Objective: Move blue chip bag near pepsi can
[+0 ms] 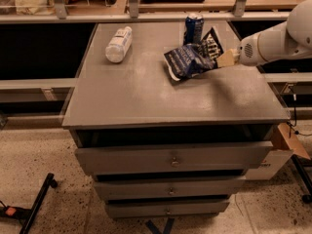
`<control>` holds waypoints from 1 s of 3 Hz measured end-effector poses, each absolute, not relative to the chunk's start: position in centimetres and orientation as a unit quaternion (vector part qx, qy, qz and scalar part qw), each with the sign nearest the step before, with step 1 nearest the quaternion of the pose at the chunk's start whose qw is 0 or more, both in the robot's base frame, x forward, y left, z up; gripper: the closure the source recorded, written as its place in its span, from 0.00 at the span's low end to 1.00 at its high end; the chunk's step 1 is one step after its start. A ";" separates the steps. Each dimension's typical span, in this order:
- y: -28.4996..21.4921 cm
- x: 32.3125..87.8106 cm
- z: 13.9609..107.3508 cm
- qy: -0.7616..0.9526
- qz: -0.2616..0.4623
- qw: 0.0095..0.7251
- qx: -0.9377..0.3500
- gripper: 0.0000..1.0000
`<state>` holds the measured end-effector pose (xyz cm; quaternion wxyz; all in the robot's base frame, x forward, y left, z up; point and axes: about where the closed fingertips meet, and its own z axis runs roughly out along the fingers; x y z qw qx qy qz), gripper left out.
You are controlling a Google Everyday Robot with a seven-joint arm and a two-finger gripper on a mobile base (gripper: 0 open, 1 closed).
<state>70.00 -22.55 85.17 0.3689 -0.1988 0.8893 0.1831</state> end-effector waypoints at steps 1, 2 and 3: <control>-22.5 70.2 85.1 0.889 0.183 0.373 -0.192 1.00; -22.6 70.4 84.9 0.890 0.182 0.374 -0.188 0.82; -22.6 70.4 84.9 0.890 0.175 0.377 -0.189 0.59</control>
Offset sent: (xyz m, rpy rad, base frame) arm 0.0037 -0.0079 -0.0009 0.0071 -0.0113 -0.0397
